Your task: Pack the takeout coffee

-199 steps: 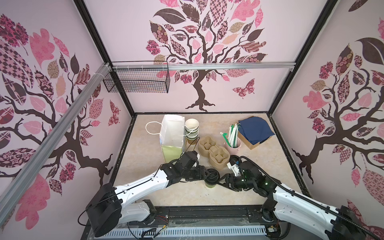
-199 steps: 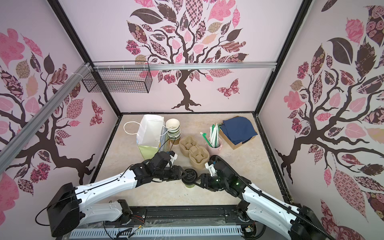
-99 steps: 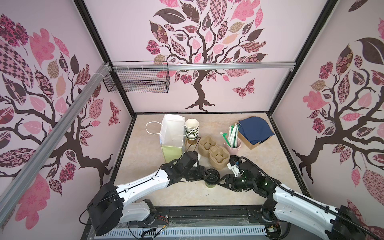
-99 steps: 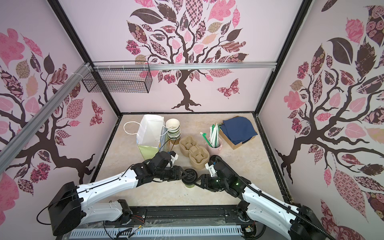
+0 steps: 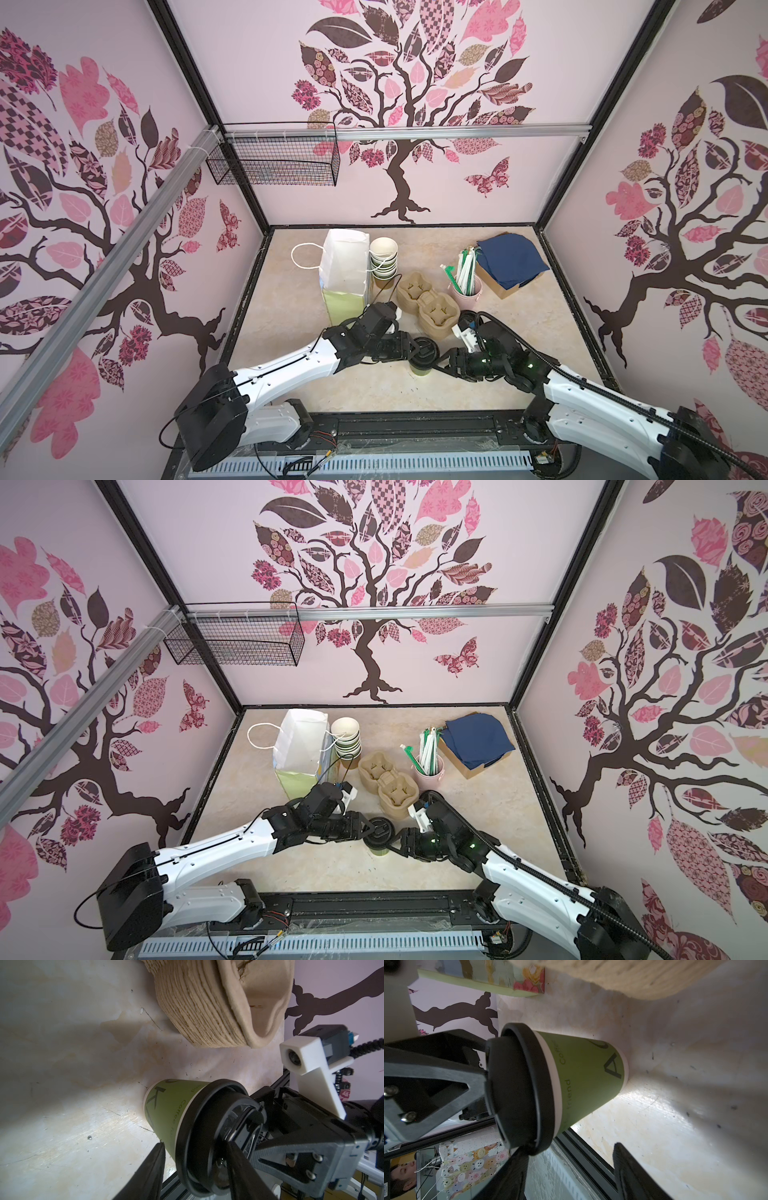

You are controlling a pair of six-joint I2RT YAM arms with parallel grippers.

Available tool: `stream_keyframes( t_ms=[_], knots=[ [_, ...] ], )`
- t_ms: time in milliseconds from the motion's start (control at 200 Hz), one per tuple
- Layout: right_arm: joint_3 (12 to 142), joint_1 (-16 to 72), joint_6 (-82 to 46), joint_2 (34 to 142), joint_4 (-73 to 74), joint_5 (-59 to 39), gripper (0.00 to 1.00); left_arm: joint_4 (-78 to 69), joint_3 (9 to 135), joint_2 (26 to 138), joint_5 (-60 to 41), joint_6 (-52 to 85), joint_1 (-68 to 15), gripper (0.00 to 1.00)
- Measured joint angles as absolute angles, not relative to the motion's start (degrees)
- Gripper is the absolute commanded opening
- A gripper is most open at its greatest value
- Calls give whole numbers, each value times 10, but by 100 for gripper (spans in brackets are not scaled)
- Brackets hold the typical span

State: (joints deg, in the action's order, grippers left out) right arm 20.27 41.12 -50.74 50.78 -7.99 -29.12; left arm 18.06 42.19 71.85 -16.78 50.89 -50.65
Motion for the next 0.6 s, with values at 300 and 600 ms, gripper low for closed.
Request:
stream_keyframes(
  t_ms=[300, 600],
  knots=[
    [211, 412, -511, 475, -121, -282, 83, 181, 422, 719, -167, 509, -507, 51],
    [249, 412, -522, 381, -176, -277, 85, 183, 422, 718, -166, 505, -506, 57]
  ],
)
